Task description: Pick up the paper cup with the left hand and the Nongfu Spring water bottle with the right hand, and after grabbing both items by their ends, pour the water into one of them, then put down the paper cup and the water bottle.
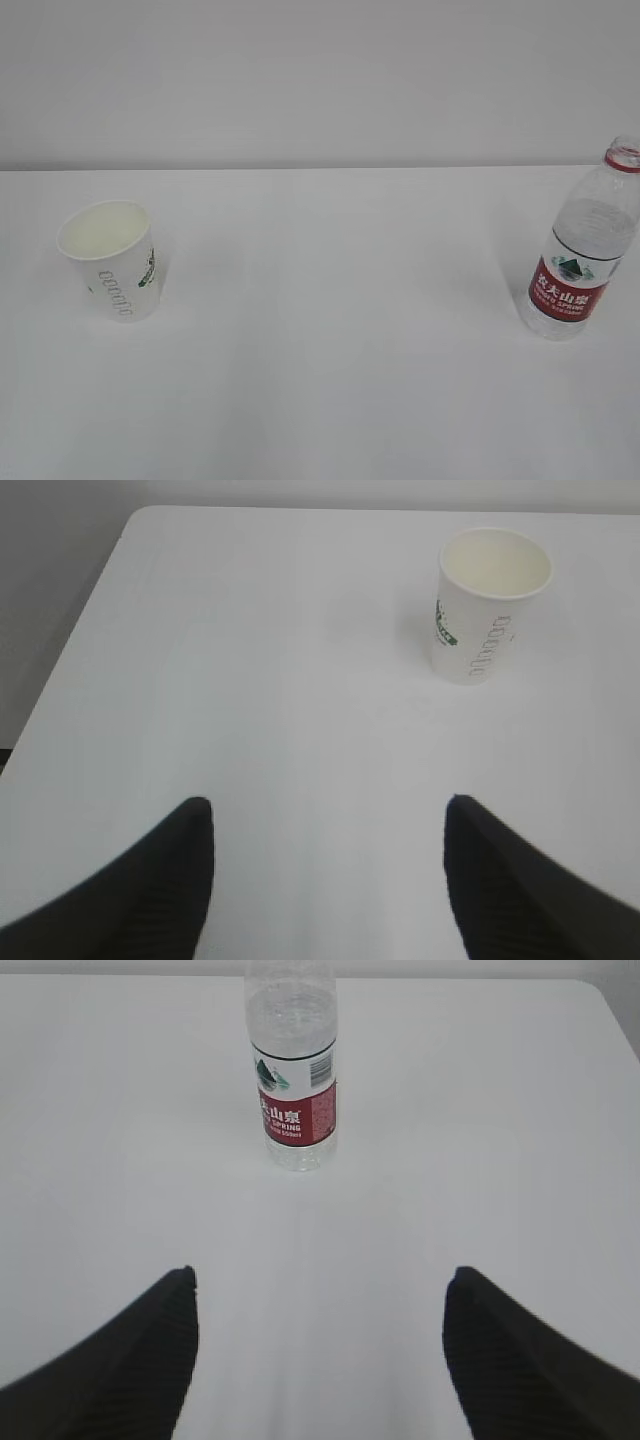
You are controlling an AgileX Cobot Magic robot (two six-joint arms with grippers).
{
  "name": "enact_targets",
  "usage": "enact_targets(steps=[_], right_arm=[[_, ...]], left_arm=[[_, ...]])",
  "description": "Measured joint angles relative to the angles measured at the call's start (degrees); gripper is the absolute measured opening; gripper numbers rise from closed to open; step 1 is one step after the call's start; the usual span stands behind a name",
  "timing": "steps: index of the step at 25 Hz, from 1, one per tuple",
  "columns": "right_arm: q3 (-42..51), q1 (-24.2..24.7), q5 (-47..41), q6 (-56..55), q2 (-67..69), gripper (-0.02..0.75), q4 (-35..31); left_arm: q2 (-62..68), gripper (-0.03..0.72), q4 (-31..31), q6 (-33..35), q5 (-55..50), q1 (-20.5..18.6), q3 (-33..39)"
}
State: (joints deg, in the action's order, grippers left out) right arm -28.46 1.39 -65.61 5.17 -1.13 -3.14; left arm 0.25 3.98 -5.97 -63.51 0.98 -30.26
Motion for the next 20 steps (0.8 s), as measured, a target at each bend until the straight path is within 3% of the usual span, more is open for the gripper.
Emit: enact_targets(steps=[20], right_arm=[[0.0, 0.0, 0.0, 0.0, 0.0, 0.574, 0.0]], left_arm=[[0.0, 0.516, 0.0, 0.0, 0.0, 0.0, 0.0]])
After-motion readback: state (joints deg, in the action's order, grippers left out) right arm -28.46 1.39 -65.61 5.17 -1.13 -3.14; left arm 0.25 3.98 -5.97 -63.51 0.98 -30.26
